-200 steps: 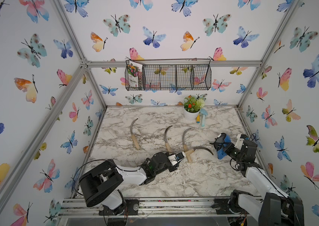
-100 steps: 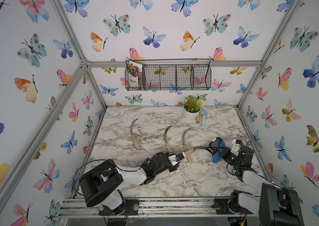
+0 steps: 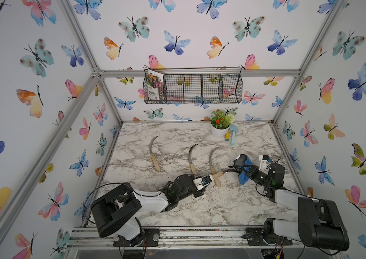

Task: Wipe small sickles with rags
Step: Wipe the small sickle.

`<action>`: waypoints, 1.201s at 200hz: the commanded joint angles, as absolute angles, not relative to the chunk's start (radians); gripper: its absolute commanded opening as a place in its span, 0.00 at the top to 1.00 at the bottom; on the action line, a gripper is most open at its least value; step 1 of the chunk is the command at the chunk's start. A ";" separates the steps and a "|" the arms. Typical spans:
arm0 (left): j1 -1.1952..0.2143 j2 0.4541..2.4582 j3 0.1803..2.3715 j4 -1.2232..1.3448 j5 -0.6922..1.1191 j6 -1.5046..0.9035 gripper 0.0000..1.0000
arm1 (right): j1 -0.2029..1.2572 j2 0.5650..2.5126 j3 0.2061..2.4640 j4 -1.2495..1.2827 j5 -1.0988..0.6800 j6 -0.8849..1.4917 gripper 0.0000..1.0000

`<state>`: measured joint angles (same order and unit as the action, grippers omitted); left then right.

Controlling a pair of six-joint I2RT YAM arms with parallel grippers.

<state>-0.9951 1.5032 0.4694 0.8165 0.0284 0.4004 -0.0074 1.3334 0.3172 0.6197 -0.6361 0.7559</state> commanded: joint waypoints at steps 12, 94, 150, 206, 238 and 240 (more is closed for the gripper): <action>-1.000 1.488 0.489 0.814 0.047 0.408 1.00 | 0.138 1.383 0.427 0.641 -0.614 0.718 0.98; -1.002 1.494 0.494 0.812 0.020 0.402 1.00 | 0.365 1.241 0.433 0.550 -0.498 0.718 0.98; -1.002 1.490 0.490 0.817 0.005 0.399 1.00 | 0.344 1.328 0.418 0.517 -0.378 0.676 0.98; -1.002 1.483 0.480 0.829 -0.007 0.394 1.00 | 0.078 1.384 0.325 0.542 -0.421 0.658 0.98; -1.002 1.475 0.472 0.844 -0.012 0.393 1.00 | -0.044 1.407 0.272 0.580 -0.480 0.648 0.98; -1.002 1.476 0.471 0.845 -0.012 0.393 1.00 | -0.044 1.407 0.269 0.584 -0.481 0.649 0.98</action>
<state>-1.0027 1.5032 0.4728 0.8040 0.0185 0.3973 -0.0086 1.3952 0.3088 0.5529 -0.4278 0.6701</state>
